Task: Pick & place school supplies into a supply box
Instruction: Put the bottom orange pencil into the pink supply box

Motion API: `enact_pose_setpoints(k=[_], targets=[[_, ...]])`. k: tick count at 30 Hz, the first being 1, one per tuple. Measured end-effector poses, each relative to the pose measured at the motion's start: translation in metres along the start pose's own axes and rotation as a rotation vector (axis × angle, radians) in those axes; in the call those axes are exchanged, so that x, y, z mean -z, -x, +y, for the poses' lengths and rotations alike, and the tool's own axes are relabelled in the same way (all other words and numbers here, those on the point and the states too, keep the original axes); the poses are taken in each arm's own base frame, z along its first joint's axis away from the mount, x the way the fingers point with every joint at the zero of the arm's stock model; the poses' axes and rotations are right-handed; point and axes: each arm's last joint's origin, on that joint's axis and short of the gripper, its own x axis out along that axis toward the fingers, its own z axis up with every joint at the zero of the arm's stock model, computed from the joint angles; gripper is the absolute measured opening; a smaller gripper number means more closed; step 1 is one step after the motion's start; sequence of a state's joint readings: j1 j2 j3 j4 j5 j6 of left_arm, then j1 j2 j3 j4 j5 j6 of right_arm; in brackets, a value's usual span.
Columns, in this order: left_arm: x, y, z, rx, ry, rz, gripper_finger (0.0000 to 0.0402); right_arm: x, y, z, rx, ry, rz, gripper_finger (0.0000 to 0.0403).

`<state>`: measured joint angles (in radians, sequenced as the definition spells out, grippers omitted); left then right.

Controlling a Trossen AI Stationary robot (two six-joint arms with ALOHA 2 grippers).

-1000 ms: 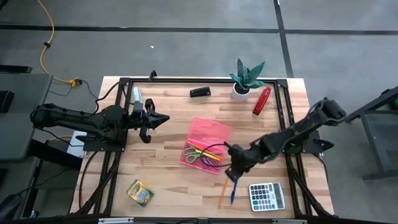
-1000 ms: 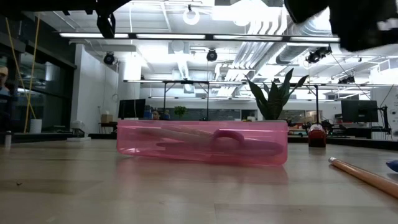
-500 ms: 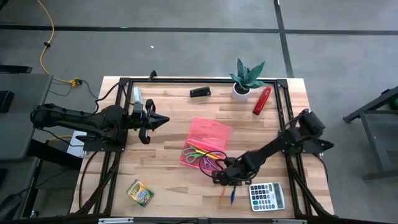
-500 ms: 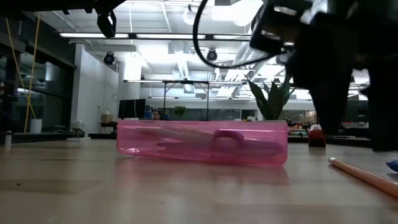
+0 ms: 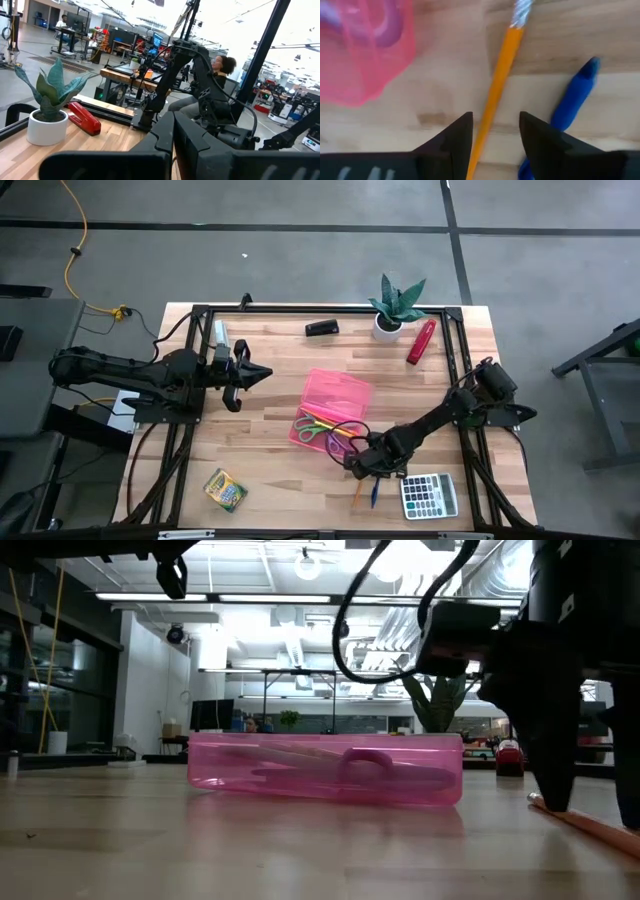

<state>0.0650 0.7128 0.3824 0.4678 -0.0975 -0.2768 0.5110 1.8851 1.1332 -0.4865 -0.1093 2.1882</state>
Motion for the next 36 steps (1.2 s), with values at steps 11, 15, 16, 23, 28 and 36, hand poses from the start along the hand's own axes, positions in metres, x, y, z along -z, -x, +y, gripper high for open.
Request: enact_pose_setpoints(k=[11,15,16,23,28,36], targets=[[0.000,0.000,0.000,0.000,-0.008,-0.001,0.0000,-0.004,-0.011,-0.002,0.052,-0.030,-0.012,0.0091],[0.000,0.000,0.000,0.000,-0.008,-0.001,0.0000,-0.008,-0.012,-0.001,0.061,-0.033,-0.030,0.0083],[0.000,0.000,0.000,0.000,-0.008,-0.001,0.0000,-0.008,-0.012,-0.001,0.063,-0.033,-0.032,0.0079],[0.000,0.000,0.000,-0.001,-0.018,-0.002,0.0000,-0.011,-0.012,-0.003,0.086,-0.032,-0.048,0.0010],[0.000,0.000,0.000,-0.001,-0.018,-0.002,0.0000,-0.011,-0.011,-0.003,0.074,-0.030,-0.060,0.0013],[0.000,0.000,0.000,-0.002,-0.018,-0.002,0.0000,-0.014,0.014,-0.001,-0.036,0.060,-0.167,0.0002]])
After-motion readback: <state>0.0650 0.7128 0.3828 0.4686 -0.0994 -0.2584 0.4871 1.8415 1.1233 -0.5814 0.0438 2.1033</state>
